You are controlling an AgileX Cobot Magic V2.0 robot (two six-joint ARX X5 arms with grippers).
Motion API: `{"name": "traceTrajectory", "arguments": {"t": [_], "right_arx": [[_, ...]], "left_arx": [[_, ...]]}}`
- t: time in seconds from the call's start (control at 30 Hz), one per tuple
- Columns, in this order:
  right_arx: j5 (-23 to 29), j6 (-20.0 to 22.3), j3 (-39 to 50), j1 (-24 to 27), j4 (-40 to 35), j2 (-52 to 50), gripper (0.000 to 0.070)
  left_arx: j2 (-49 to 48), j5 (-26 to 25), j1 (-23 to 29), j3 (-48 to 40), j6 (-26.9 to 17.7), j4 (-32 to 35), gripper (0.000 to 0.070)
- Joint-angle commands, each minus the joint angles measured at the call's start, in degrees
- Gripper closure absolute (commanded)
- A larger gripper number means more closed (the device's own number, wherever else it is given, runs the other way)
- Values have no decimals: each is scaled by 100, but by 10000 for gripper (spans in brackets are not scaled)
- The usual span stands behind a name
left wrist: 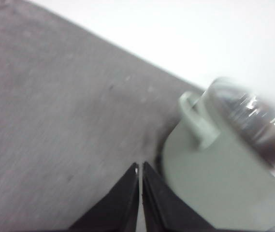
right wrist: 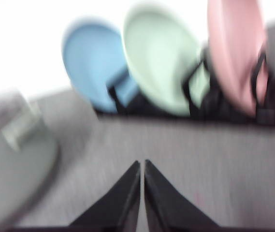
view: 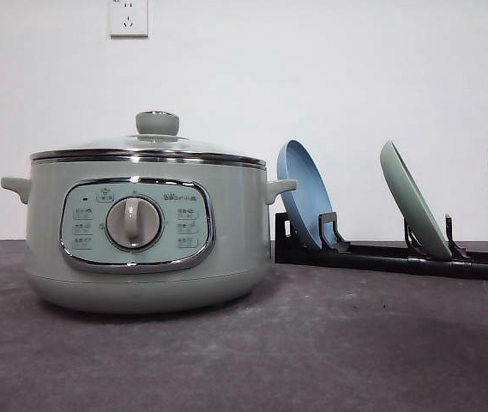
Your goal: Transfer potato from steamer to green plate
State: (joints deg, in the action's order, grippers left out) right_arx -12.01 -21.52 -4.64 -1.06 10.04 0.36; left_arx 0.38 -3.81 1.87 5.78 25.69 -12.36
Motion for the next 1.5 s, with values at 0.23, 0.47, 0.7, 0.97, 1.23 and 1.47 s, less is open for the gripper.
{"name": "traceTrajectory", "arguments": {"t": [0.23,0.47,0.7,0.97,1.23,1.47], "right_arx": [[159,-77,-1158,7,-55,159,700],[153,296,-2235,7,196,904,700],[-64,983,-3413,7,1210,2037,700],[-679,1767,-4733,4,2632,3448,700],[-1067,2456,-5649,-95,3915,4485,700],[-1049,2538,-5733,-225,4052,4677,689]], "left_arx": [[504,-143,9,1218,138,-128,697],[1400,-723,9,2292,-502,-629,697],[2531,-1409,6,3481,-1415,-1579,698],[3746,-2115,-76,4698,-2278,-2732,698],[4378,-2452,-414,5287,-2835,-3482,698],[4406,-2452,-505,5289,-2870,-3458,635]]}}
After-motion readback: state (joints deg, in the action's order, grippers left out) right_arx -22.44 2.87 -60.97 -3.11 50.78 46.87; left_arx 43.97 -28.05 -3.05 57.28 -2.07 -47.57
